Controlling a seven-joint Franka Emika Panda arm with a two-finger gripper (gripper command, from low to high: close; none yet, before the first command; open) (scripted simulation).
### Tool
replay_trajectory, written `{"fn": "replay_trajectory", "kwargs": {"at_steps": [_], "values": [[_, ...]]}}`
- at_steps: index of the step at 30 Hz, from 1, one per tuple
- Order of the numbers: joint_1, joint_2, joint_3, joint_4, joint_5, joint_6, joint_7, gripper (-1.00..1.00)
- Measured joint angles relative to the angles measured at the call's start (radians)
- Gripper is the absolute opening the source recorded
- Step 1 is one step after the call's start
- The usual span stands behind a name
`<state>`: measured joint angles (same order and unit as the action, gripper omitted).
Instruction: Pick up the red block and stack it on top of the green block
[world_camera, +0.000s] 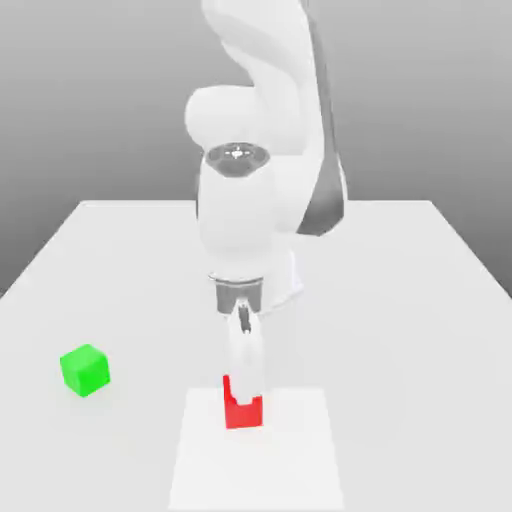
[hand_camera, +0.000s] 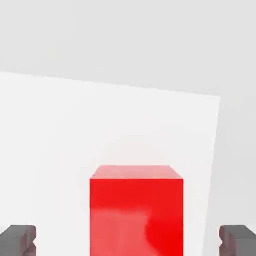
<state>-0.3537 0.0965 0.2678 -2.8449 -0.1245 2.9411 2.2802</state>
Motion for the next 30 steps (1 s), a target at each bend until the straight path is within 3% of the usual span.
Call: {"fn": "replay_trajectory", "kwargs": {"at_steps": [3,4,11,16,20,30], "values": [[0.087,0.092,-0.112,0.014,-0.102,0.076,0.074,0.0],[0.109,0.112,-0.138,0.016,-0.12,0.092,0.087,-1.0],[0.111,0.112,-0.139,0.016,-0.118,0.094,0.085,-1.0],[0.066,-0.024,-0.049,-0.004,0.053,-0.015,-0.037,-1.0],[0.083,-0.138,-0.051,-0.023,0.15,-0.112,-0.117,-1.0],[-0.164,-0.216,-0.324,0.021,0.099,-0.235,-0.527,-1.0]]}}
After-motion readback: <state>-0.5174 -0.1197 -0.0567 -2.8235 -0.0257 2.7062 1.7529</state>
